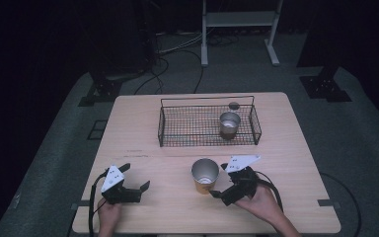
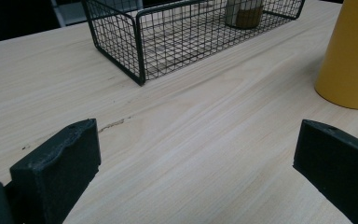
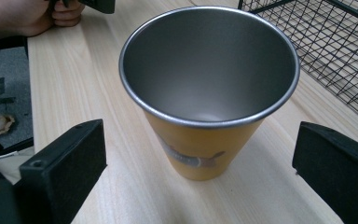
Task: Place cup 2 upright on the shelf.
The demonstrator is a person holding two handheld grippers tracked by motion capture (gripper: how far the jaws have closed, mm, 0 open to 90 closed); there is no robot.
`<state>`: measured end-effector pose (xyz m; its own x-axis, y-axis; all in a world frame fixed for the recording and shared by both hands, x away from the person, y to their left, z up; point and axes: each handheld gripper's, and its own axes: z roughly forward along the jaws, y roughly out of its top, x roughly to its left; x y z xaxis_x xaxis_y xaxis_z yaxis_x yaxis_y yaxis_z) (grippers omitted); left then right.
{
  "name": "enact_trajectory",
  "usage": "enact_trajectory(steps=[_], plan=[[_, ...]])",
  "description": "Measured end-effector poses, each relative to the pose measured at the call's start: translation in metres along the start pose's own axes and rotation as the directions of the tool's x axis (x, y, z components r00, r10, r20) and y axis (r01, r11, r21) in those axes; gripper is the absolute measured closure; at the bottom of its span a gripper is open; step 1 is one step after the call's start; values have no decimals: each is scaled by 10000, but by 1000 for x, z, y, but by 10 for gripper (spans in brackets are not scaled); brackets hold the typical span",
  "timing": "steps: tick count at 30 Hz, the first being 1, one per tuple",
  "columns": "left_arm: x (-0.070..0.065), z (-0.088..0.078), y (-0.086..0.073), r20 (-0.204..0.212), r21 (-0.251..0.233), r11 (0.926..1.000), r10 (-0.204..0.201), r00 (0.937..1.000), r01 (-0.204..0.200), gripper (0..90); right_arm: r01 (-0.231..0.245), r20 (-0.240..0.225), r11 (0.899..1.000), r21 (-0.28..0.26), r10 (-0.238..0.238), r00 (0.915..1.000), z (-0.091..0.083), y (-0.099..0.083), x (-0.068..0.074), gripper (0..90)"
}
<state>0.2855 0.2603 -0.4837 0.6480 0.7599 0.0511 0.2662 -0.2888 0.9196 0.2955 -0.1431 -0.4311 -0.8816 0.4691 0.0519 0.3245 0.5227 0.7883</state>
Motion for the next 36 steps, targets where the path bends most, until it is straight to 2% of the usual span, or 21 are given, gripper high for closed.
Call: enact_trajectory(steps=[15, 21, 36], plan=[[0, 0, 0, 2, -23, 10000, -2, 10000, 2, 0, 65, 198, 9999, 79, -67, 9998, 10, 7, -2, 19], [0, 0, 0, 3, -22, 10000, -7, 10000, 7, 0, 339, 392, 9991, 270, -349, 9986, 14, 11, 0, 19], [0, 0, 0, 6, -47, 10000, -25, 10000, 25, 0, 472, 341, 9980, 420, -486, 9982, 29, 20, 2, 20]])
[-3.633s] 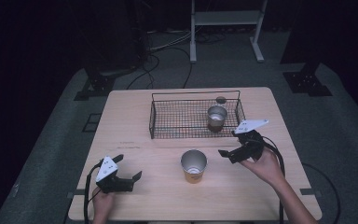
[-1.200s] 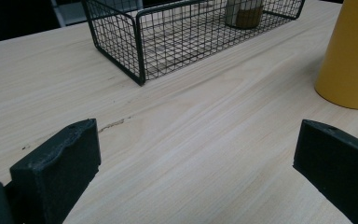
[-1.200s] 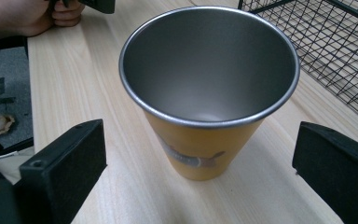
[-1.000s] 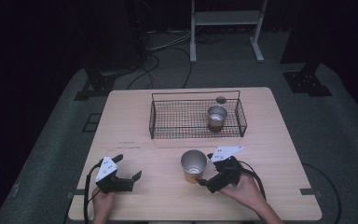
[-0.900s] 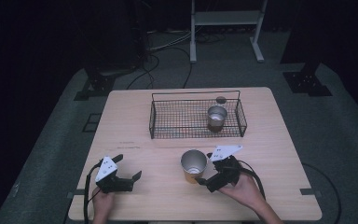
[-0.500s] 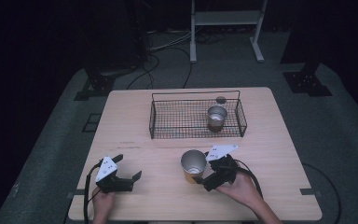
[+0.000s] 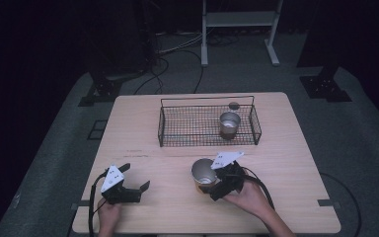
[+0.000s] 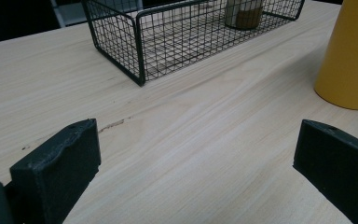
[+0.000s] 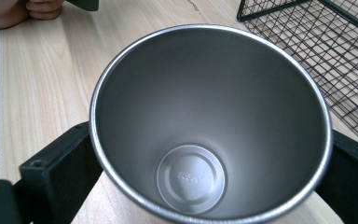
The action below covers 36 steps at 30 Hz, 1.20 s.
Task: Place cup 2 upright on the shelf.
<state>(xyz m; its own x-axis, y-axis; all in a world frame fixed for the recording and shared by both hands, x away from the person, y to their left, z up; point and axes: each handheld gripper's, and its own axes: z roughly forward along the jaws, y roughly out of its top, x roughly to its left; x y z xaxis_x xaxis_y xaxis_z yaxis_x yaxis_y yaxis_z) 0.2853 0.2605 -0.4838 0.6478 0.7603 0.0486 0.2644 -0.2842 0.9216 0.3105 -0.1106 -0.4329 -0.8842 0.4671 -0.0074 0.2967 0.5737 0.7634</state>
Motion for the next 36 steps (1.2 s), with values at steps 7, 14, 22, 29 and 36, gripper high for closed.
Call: enact_trajectory(steps=[7, 14, 22, 29, 36], plan=[[0, 0, 0, -3, -9, 10000, 1, 10000, -1, 0, 60, -32, 10000, -8, -60, 10000, 2, 3, -1, 20], [0, 0, 0, -4, -7, 10000, 2, 10000, -2, 0, 91, -79, 10000, -10, -91, 9999, 2, 4, -1, 53], [0, 0, 0, -2, -9, 10000, 2, 10000, -2, 0, 172, -249, 9997, 158, -168, 9995, 3, 8, -1, 107], [0, 0, 0, -1, -26, 10000, 1, 10000, -1, 0, 136, -319, 9998, 155, -131, 9994, 3, 9, -2, 117], [0, 0, 0, 0, -25, 10000, 4, 10000, -4, 0, 43, -382, 9998, 182, -36, 9993, 1, 10, -5, 129]])
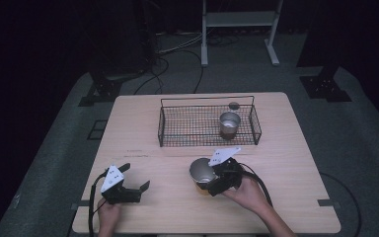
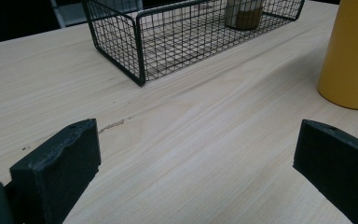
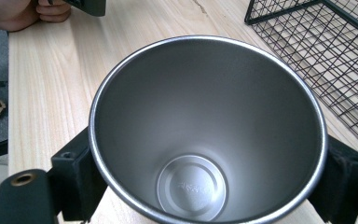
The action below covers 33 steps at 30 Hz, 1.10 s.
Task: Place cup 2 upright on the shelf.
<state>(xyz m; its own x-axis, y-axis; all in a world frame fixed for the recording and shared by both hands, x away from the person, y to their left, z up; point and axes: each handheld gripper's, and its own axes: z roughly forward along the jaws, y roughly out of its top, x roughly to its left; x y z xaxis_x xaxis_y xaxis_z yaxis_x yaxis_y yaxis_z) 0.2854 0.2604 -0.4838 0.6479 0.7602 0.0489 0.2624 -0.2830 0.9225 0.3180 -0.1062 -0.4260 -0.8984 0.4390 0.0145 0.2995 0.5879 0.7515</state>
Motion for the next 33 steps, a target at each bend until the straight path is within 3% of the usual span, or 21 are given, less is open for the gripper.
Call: enact_trajectory(steps=[17, 33], plan=[[0, 0, 0, 0, 7, 10000, 3, 10000, -3, 0, -151, -68, 9996, -250, 150, 9999, -19, 12, -7, 131], [0, 0, 0, -12, -20, 10000, 3, 10000, -3, 0, -420, -365, 9986, -312, 409, 9985, -35, 36, -32, 131]])
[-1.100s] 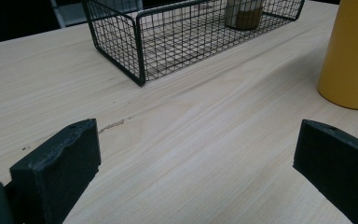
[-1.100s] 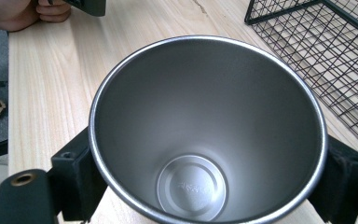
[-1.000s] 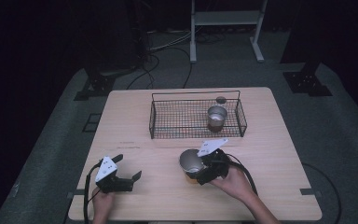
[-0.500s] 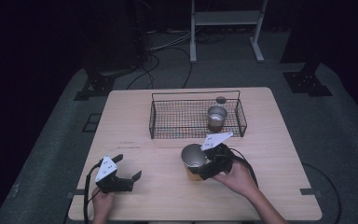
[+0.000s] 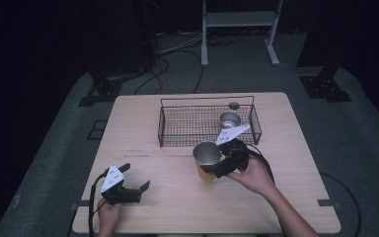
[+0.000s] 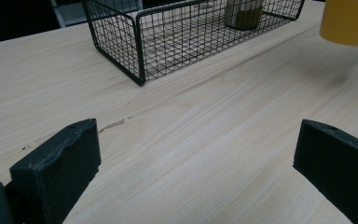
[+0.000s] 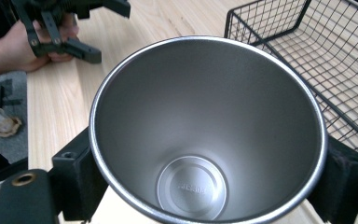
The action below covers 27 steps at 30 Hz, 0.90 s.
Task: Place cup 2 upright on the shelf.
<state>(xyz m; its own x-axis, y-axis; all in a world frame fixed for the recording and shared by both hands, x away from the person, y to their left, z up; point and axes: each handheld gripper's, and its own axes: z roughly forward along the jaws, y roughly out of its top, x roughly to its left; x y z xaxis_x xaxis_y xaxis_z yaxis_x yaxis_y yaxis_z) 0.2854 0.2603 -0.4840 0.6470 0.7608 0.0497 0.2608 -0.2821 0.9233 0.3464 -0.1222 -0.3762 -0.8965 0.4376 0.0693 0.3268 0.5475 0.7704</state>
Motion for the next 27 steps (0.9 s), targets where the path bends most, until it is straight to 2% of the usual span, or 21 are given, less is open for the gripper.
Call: enact_trajectory(steps=[11, 27], plan=[[0, 0, 0, 13, -10, 10000, -11, 10000, 11, 0, -106, -116, 9999, -60, 106, 9999, -5, 20, -15, 132], [1, -1, 0, 14, -52, 10000, -13, 10000, 13, 0, -167, -18, 9997, -165, 166, 9999, -8, 47, -32, 132]])
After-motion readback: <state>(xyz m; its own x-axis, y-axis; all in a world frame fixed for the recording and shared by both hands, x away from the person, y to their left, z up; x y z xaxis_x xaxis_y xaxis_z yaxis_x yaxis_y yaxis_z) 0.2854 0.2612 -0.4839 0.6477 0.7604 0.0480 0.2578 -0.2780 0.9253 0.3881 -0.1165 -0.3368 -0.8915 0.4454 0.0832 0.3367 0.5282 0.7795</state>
